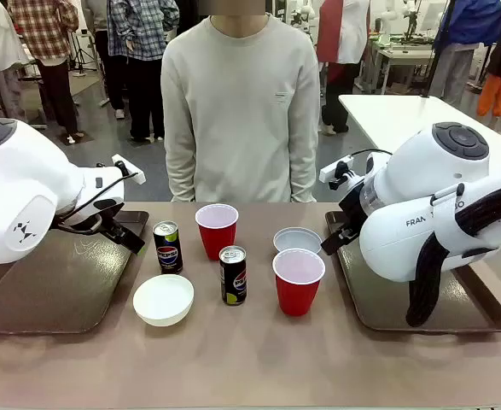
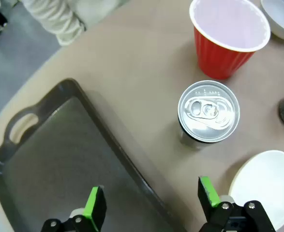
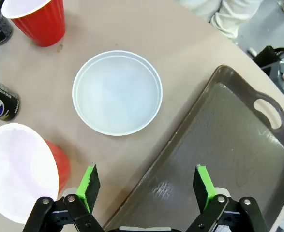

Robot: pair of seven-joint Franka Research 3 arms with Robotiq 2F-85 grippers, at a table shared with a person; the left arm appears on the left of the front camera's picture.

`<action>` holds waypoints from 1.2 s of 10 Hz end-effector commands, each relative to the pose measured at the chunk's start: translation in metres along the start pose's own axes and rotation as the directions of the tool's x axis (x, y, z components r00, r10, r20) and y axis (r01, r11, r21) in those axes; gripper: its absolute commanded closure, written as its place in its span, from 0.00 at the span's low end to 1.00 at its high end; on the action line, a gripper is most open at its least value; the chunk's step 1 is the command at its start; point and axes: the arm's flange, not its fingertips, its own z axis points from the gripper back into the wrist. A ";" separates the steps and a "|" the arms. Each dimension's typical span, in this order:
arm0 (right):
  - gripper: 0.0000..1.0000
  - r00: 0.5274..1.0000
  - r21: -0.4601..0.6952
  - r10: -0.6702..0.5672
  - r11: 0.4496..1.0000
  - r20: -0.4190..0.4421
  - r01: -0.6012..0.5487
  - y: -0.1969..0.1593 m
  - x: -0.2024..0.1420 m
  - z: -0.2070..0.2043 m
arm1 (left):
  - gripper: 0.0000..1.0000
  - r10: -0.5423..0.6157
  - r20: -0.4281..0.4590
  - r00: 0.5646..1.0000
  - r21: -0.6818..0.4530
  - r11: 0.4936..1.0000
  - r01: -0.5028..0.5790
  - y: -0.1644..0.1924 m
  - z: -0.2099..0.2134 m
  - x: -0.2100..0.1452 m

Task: Prepare tableware on both trays.
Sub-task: Pick up a Picnic Bowl from the table and place it on a Handle tray.

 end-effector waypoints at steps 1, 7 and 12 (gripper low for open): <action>0.00 1.000 0.000 0.000 1.000 0.000 0.000 0.000 0.000 0.000 | 0.00 0.000 0.000 1.000 0.000 1.000 0.000 0.000 0.000 0.000; 0.00 1.000 0.000 0.000 1.000 0.000 0.000 0.000 0.000 0.000 | 0.00 0.000 0.000 1.000 0.000 1.000 0.000 0.000 0.000 0.000; 0.00 1.000 0.034 -0.005 0.999 0.012 0.004 0.012 -0.002 0.019 | 0.00 0.001 -0.030 1.000 0.017 1.000 0.000 -0.011 0.016 -0.003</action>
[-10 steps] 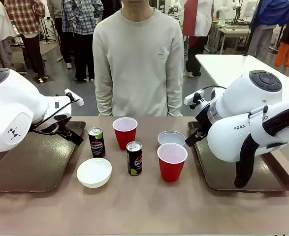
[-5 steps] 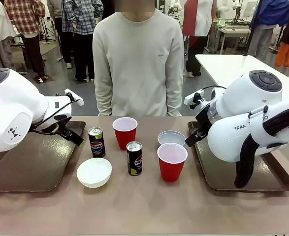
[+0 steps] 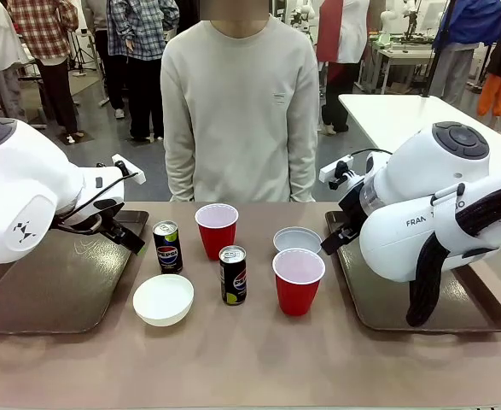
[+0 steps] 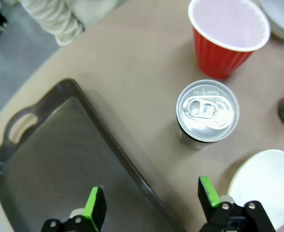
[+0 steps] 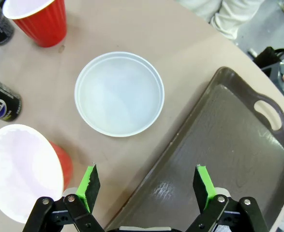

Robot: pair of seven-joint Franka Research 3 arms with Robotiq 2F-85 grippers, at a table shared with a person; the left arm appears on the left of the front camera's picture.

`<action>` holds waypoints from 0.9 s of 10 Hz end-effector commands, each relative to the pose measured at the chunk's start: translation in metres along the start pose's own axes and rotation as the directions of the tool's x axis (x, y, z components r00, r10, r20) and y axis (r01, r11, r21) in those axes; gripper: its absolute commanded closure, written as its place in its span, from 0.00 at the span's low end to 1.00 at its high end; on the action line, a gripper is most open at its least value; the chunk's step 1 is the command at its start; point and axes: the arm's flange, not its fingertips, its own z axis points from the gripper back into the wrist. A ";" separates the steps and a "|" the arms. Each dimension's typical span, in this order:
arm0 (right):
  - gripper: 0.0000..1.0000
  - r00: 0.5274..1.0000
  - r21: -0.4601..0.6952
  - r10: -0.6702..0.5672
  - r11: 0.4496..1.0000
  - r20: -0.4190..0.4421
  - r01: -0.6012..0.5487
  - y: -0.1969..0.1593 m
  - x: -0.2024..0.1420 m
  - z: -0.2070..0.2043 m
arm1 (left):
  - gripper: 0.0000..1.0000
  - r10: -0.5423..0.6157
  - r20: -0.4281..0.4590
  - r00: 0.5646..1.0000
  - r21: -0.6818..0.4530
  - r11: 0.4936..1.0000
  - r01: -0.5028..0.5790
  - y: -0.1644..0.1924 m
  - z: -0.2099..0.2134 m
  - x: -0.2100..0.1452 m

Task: Prepare tableware on both trays.
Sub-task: Pick up a Picnic Bowl from the table and place it on a Handle tray.

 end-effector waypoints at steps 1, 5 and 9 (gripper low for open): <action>0.00 1.000 0.074 -0.003 0.997 0.021 0.001 0.025 -0.002 0.042 | 0.00 -0.024 -0.022 0.999 0.025 0.999 0.024 -0.017 0.036 -0.010; 0.00 0.993 -0.004 0.074 0.997 -0.096 -0.075 0.096 -0.039 0.160 | 0.00 -0.095 -0.124 0.988 -0.030 0.995 0.092 -0.043 0.145 -0.062; 0.00 0.993 0.004 0.079 0.997 -0.087 -0.079 0.096 0.011 0.156 | 0.00 -0.090 -0.141 0.986 -0.030 0.996 0.087 -0.036 0.171 -0.009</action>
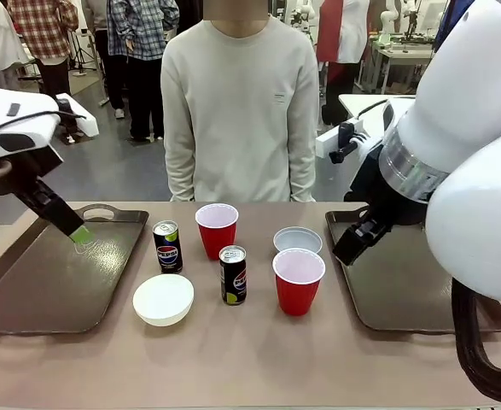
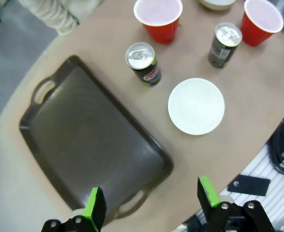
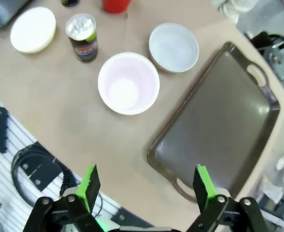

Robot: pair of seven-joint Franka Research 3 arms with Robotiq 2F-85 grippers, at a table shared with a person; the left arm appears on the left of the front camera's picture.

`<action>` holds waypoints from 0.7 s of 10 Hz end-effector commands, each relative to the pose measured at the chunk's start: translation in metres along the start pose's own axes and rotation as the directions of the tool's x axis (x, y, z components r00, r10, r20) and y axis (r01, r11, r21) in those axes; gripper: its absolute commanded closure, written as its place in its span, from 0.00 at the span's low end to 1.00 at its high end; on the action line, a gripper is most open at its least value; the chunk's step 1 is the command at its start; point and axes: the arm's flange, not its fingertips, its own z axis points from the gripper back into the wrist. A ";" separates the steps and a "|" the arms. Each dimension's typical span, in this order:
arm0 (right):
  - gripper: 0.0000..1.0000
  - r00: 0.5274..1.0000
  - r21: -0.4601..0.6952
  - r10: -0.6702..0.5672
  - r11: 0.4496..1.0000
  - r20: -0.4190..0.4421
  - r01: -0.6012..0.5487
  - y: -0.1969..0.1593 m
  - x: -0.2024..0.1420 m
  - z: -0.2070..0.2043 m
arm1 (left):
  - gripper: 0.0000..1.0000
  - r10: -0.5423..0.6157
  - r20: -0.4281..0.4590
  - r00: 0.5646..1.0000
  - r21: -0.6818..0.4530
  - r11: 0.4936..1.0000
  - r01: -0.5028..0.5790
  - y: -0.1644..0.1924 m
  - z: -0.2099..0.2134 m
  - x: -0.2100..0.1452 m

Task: Prepare tableware on both trays.
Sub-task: Pick up a Picnic Bowl from the table and place it on a Handle tray.

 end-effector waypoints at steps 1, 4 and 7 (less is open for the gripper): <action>0.00 0.998 0.037 0.029 0.999 0.060 -0.031 -0.005 0.018 -0.022 | 0.00 -0.003 -0.017 1.000 -0.014 1.000 0.003 0.002 -0.025 0.010; 0.00 0.994 0.153 -0.090 0.985 0.060 0.080 -0.015 -0.005 -0.003 | 0.00 0.052 -0.029 0.998 -0.226 0.972 -0.057 0.004 -0.013 0.000; 0.00 0.874 0.590 -0.479 0.729 0.078 0.347 -0.086 -0.099 0.021 | 0.00 0.254 -0.062 0.965 -0.704 0.674 -0.223 0.064 -0.014 -0.047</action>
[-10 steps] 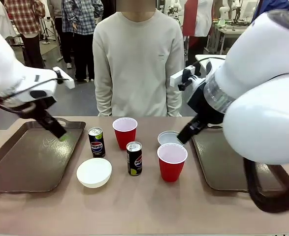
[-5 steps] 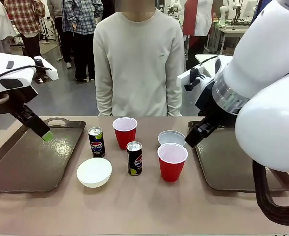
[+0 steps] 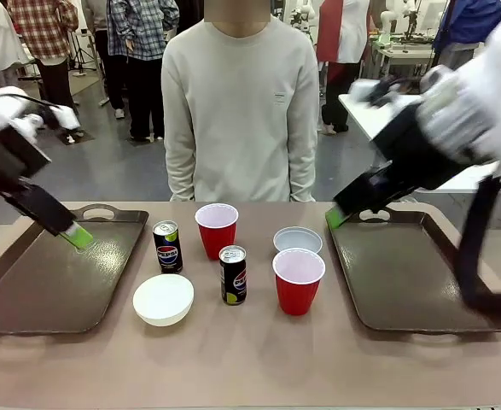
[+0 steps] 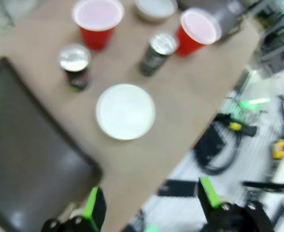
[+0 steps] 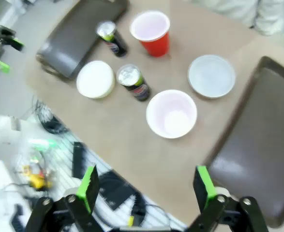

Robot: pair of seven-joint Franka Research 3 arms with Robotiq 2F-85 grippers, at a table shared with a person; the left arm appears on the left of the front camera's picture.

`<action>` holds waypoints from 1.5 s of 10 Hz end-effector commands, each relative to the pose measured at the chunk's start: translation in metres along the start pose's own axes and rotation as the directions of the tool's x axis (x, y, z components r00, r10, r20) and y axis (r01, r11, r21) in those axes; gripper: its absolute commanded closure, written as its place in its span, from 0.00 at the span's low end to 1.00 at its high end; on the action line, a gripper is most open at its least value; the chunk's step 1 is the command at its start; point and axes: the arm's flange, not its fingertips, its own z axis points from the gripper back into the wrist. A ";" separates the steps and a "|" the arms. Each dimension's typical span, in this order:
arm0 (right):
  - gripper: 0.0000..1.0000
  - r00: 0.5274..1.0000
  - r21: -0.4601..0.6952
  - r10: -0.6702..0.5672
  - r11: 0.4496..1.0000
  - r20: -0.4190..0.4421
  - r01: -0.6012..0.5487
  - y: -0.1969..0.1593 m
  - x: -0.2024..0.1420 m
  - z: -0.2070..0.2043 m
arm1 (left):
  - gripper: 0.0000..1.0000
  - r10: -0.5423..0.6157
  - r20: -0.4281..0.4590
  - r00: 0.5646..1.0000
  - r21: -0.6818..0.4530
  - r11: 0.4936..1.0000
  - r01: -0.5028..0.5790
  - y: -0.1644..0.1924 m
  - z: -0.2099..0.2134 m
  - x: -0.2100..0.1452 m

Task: Prepare tableware on both trays.
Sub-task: Pick up a Picnic Bowl from the table and place it on a Handle tray.

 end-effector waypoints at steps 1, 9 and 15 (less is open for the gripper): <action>0.00 0.962 0.194 -0.271 0.947 0.043 0.258 -0.062 -0.096 0.017 | 0.00 0.217 0.050 0.975 -0.289 0.938 -0.194 0.039 0.028 -0.028; 0.00 0.873 0.295 -0.464 0.821 -0.153 0.488 -0.140 -0.195 0.065 | 0.00 0.496 0.089 0.864 -0.371 0.821 -0.433 0.125 0.100 -0.105; 0.00 0.861 0.296 -0.485 0.809 -0.152 0.508 -0.163 -0.171 0.116 | 0.00 0.536 0.088 0.840 -0.367 0.801 -0.473 0.130 0.100 -0.111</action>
